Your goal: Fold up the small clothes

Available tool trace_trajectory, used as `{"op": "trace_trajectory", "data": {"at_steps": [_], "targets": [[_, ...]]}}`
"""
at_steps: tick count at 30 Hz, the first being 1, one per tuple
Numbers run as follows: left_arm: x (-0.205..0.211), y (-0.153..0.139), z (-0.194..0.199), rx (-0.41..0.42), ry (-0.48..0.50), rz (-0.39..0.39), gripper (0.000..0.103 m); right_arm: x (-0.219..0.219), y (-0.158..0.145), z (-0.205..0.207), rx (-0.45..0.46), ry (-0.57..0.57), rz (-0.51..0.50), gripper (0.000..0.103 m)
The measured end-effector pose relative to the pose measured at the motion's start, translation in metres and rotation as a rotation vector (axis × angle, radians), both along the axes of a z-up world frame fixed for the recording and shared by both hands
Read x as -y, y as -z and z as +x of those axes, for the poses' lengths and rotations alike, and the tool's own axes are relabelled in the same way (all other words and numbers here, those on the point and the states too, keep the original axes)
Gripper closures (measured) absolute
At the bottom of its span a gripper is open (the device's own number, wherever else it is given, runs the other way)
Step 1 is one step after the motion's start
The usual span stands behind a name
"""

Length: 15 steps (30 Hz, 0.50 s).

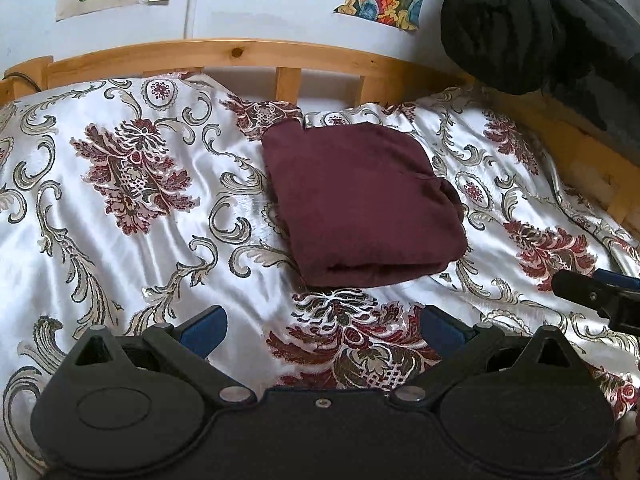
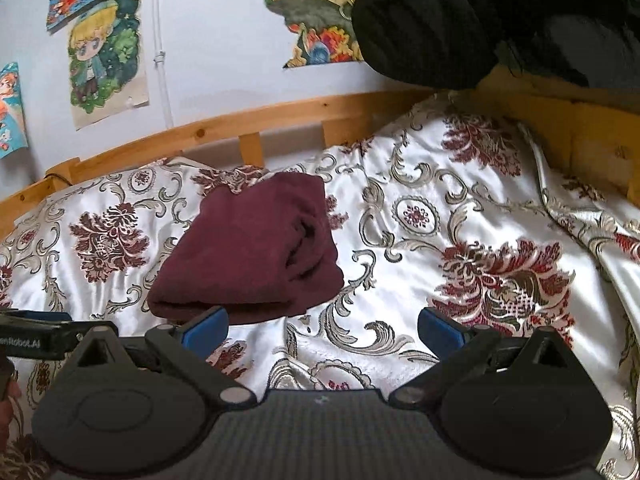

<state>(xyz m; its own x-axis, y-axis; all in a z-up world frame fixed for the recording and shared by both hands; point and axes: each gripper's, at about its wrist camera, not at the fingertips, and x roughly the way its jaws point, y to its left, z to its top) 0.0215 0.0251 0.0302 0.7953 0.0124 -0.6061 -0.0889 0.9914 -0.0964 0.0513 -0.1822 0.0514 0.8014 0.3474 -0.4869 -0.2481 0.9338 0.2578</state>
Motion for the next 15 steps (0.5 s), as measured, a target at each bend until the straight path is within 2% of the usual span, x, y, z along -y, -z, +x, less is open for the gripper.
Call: {"op": "trace_trajectory", "data": {"at_steps": [15], "targets": [[-0.0003,-0.0028,-0.0022,0.010,-0.002,0.013,0.001,0.0002,0.0010,0.0005,-0.015,-0.002,-0.013,0.000]]}}
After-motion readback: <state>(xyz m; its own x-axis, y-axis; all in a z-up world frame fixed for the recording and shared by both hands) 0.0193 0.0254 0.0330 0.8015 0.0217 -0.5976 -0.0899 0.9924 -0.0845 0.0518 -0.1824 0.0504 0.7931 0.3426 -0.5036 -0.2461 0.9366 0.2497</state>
